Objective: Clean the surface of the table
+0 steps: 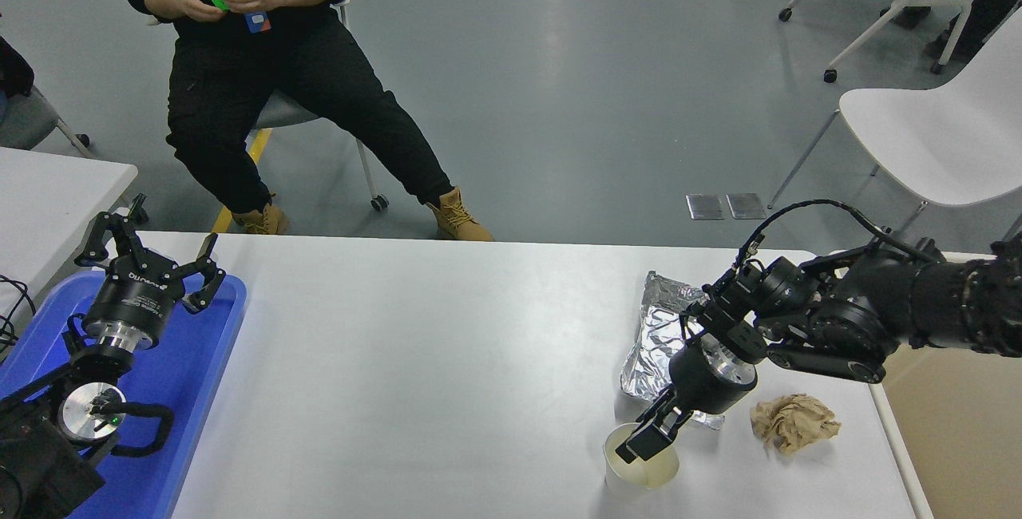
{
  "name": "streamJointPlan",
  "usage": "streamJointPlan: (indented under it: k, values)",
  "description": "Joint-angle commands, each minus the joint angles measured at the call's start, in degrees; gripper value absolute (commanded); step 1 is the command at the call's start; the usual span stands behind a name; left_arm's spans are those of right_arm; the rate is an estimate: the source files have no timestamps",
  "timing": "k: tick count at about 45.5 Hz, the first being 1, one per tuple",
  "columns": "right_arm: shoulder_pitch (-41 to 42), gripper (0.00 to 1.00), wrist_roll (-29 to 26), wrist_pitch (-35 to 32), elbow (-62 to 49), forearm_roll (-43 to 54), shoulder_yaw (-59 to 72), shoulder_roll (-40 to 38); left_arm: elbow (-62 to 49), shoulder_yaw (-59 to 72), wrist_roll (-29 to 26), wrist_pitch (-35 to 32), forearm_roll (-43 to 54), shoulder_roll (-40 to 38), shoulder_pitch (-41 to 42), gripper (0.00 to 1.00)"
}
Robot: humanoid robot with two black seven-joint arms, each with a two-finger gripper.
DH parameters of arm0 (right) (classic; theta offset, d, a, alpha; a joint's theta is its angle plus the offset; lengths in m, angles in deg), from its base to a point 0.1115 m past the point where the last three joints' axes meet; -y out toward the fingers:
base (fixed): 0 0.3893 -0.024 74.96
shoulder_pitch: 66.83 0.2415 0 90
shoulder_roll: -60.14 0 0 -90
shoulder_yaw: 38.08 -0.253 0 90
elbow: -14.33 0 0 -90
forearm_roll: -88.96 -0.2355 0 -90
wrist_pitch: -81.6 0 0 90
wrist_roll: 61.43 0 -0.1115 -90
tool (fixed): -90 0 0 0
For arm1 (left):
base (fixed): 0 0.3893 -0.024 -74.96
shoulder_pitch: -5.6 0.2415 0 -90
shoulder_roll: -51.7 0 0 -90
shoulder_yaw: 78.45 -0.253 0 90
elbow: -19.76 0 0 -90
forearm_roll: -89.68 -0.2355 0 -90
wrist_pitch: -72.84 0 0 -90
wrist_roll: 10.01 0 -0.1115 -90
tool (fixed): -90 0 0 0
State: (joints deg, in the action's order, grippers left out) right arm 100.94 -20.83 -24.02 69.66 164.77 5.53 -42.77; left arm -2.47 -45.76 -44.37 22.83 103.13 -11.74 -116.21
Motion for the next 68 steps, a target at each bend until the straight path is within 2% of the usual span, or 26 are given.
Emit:
streamJointPlan:
  k: [1,3,24,30,38,50,56,68]
  values:
    - [-0.08,0.06,1.32,0.33,-1.01,0.22,0.24,-0.09,0.00,0.00,0.07,0.00,0.09,-0.02,0.00,1.00]
    - [-0.08,0.00,1.85,0.33,-1.10,0.22,0.51,-0.09,0.00,0.00,-0.01,0.00,0.00,-0.02,0.00,1.00]
    - [0.36,0.00,3.70,0.42,-1.89,-0.21,-0.11,-0.44,0.00,0.00,-0.01,0.00,0.00,-0.02,0.00,1.00]
    - [3.35,0.00,5.01,0.50,-2.15,-1.79,-3.96,-2.20,0.00,0.00,-0.01,0.00,0.00,-0.02,0.00,1.00]
    - [6.51,0.00,5.54,0.15,-2.15,-8.12,-10.56,-3.96,0.00,0.00,-0.01,0.00,0.00,-0.02,0.00,1.00]
    - [11.35,0.00,5.54,-0.11,-1.80,-21.91,-10.74,-5.36,0.00,0.00,-0.01,0.00,0.00,-0.02,0.00,1.00]
    - [12.58,0.00,5.54,-0.11,-2.50,-24.38,-10.92,-6.68,0.00,0.00,-0.01,0.00,0.00,-0.02,0.00,1.00]
    - [11.61,0.00,5.45,-0.37,-12.43,-34.93,-11.53,-9.67,0.00,0.00,0.07,0.00,0.00,-0.02,0.00,1.00]
